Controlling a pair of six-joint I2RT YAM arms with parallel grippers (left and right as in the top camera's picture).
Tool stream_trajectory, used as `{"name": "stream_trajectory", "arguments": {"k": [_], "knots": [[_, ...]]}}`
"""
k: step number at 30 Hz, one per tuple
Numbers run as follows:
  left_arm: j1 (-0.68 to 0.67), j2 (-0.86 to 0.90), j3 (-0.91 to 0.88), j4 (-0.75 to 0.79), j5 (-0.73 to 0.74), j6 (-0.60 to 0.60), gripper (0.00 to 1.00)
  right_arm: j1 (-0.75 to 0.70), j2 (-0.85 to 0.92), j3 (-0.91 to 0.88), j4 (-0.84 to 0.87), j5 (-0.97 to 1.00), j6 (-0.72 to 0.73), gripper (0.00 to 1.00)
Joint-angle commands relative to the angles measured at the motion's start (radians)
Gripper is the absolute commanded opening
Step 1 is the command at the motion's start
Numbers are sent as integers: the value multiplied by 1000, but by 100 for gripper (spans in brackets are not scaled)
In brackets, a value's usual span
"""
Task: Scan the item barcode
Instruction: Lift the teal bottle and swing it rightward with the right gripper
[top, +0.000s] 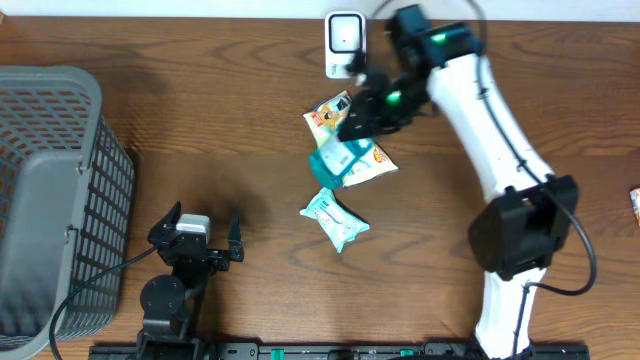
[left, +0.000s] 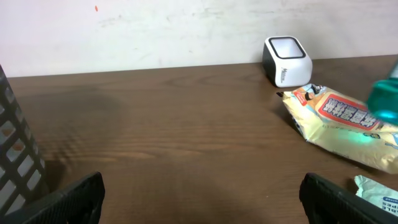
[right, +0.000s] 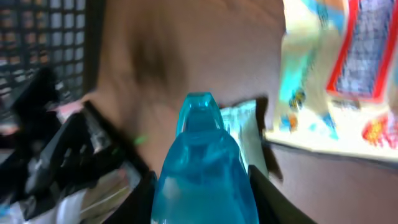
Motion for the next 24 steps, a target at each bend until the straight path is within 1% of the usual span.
{"name": "stream_trajectory", "arguments": {"k": [1,4,7,10,13,16,18,24], "knots": [[3,-3,-16,-33,14,-2,100,-85,-26,1,-88,-272,-223,1],[3,-3,-16,-33,14,-2,100,-153,-26,1,-171,-366,-385,2],[3,-3,-16,-33,14,-2,100,-206,-26,-5,-245,-410,-523,1],[3,-3,-16,-33,14,-2,100,-247,-26,-32,-242,-435,-558,2],[3,-3,-16,-33,14,-2,100,-274,-26,-83,-242,-517,-692,3],[3,-3,-16,-33,14,-2,100,-293,-26,-136,-242,-607,-780,6],[3,-3,-16,-33,14,-2,100,-301,-26,-169,-242,-657,-806,7],[3,-3,-16,-33,14,-2,100,-303,-27,-188,-242,-666,-784,7]]}}
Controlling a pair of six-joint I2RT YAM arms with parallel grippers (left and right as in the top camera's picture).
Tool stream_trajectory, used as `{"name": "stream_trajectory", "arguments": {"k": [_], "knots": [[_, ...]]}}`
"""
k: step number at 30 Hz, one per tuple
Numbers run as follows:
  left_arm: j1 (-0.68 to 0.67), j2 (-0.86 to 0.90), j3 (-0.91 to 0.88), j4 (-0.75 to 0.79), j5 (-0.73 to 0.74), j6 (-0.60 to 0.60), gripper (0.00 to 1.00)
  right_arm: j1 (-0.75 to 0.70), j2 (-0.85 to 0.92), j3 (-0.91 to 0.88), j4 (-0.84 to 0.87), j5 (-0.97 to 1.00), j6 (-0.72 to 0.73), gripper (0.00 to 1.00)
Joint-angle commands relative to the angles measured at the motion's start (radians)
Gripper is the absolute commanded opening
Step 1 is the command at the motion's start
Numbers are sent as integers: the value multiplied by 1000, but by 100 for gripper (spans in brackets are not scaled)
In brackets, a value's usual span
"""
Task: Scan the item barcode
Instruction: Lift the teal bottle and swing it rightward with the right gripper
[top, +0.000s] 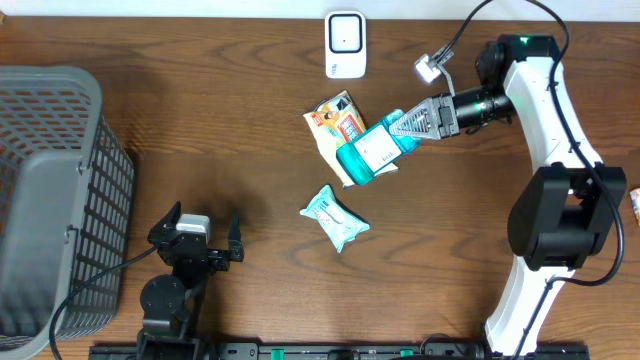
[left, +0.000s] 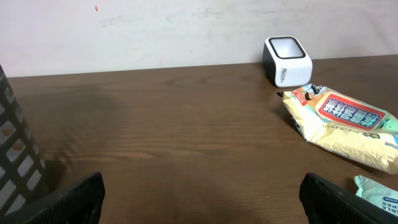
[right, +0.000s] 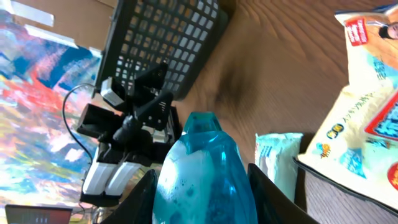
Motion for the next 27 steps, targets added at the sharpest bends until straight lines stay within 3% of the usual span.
{"name": "stream_trajectory", "arguments": {"k": [1,9,14,23,27], "knots": [[3,-3,-16,-33,14,-2,100,-7,-28,1,-6,-137,-12,8],[3,-3,-16,-33,14,-2,100,-9,-82,2,-5,-130,52,6],[3,-3,-16,-33,14,-2,100,-9,-212,2,-5,-130,41,3],[3,-3,-16,-33,14,-1,100,-6,-468,1,-5,-64,-266,1],[3,-3,-16,-33,14,-2,100,-2,-506,1,-4,50,-315,1]]}}
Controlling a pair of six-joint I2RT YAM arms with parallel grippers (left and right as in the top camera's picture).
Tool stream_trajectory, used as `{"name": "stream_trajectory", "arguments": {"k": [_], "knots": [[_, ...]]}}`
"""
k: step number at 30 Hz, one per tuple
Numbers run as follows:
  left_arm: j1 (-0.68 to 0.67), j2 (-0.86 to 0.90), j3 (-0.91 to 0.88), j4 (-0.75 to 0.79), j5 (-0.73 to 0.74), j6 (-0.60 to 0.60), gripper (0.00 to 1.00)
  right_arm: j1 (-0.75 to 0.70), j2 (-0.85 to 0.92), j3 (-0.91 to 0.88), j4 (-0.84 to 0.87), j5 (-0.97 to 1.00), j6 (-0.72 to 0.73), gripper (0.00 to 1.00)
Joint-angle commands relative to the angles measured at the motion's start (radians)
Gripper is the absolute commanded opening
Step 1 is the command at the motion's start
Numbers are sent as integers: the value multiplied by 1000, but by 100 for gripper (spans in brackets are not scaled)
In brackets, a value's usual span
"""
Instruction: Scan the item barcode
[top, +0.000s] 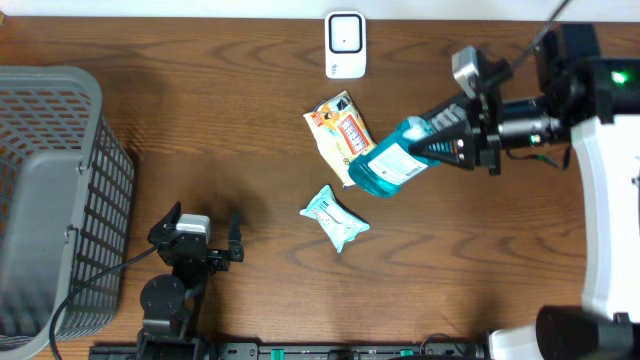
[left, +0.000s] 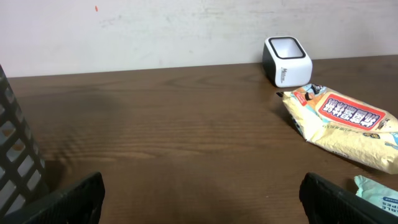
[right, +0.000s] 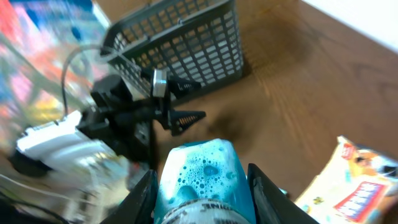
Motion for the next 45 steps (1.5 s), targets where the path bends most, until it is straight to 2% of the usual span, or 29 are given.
{"name": "stream_trajectory", "arguments": {"k": [1,10,13,16,19,23,26,33,39,45], "knots": [[3,-3,-16,-33,14,-2,100,-2,-6,13,-2,65,-95,1],[3,-3,-16,-33,14,-2,100,34,3,-93,93,92,-95,1],[3,-3,-16,-33,14,-2,100,36,3,-135,152,138,-53,1],[3,-3,-16,-33,14,-2,100,38,3,-205,303,240,124,1],[3,-3,-16,-33,14,-2,100,55,3,-291,503,367,371,1],[3,-3,-16,-33,14,-2,100,91,3,-378,700,648,673,1],[3,-3,-16,-33,14,-2,100,122,3,-418,780,816,790,1],[3,-3,-16,-33,14,-2,100,226,3,-510,931,996,819,1],[3,-3,-16,-33,14,-2,100,271,3,-657,1104,1212,935,1],[3,-3,-16,-33,14,-2,100,272,3,-718,1200,1228,998,4]]}}
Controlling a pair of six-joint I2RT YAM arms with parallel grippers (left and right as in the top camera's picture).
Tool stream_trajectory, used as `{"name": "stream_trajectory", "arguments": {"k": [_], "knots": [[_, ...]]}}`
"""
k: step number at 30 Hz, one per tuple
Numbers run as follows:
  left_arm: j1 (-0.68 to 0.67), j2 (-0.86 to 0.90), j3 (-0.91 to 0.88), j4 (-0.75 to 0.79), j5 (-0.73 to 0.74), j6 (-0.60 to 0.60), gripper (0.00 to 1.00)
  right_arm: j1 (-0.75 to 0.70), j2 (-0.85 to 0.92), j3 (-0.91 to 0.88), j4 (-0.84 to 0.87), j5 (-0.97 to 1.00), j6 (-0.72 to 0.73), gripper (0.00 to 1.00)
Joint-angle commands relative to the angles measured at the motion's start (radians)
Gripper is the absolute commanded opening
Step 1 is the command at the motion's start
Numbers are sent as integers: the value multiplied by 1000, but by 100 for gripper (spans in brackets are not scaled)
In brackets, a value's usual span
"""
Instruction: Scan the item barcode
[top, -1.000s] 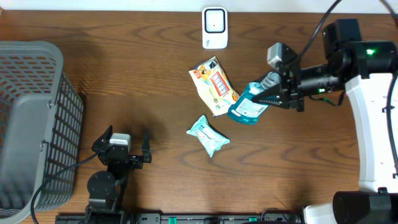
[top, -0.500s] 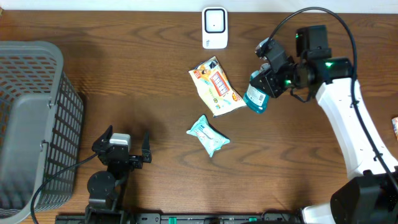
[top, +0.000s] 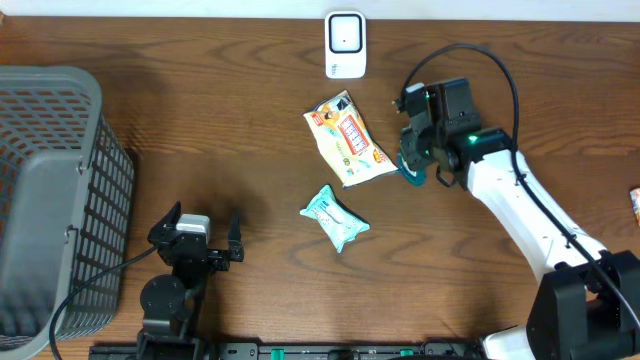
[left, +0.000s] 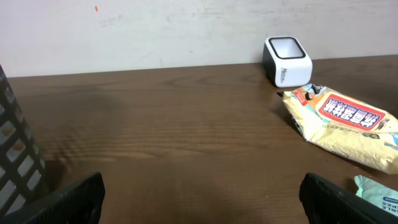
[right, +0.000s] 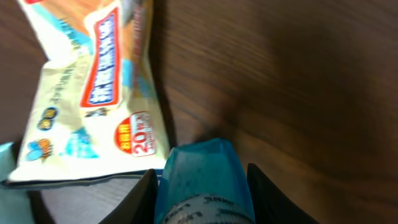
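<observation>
My right gripper (right: 202, 200) is shut on a blue liquid bottle (right: 202, 177) and points it down at the wood just right of the yellow snack bag (right: 93, 106). From overhead only a teal sliver of the bottle (top: 411, 171) shows under the right gripper (top: 422, 160). The white barcode scanner (top: 345, 43) stands at the table's far edge, well beyond the bottle; the left wrist view also shows the scanner (left: 286, 60). My left gripper (top: 195, 240) rests open near the front left, with nothing between its fingers.
A grey mesh basket (top: 50, 200) fills the left side. A teal wipes packet (top: 335, 217) lies in front of the snack bag (top: 347, 138). A small package (top: 635, 205) peeks in at the right edge. The table (top: 250, 120) is dark wood.
The right arm has swung in from the right. The bottle was held high and level beside the snack bag; now it points down, low over the table right of the bag. The left arm is unmoved.
The right gripper first held the bottle over the snack bag near the scanner. Then it held it level with its label up, right of the bag, then higher toward the camera. Now the bottle is low beside the bag. The left gripper stayed open throughout.
</observation>
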Motion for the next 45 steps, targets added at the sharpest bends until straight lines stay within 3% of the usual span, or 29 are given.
{"name": "stream_trajectory", "arguments": {"k": [1,4,23,24,28,33,37,45], "knots": [[3,-3,-16,-33,14,-2,100,5,-6,5,35,44,77,8],[3,-3,-16,-33,14,-2,100,5,-6,5,43,44,76,23],[3,-3,-16,-33,14,-2,100,6,-26,25,25,44,77,79],[3,-3,-16,-33,14,-2,100,6,-39,37,7,47,94,86],[3,-3,-16,-33,14,-2,100,6,-71,104,-85,114,233,99],[3,-3,-16,-33,14,-2,100,6,-63,246,-288,135,408,99],[3,-3,-16,-33,14,-2,100,6,-24,279,-346,141,487,99],[3,-3,-16,-33,14,-2,100,27,249,467,-567,96,482,99]]}}
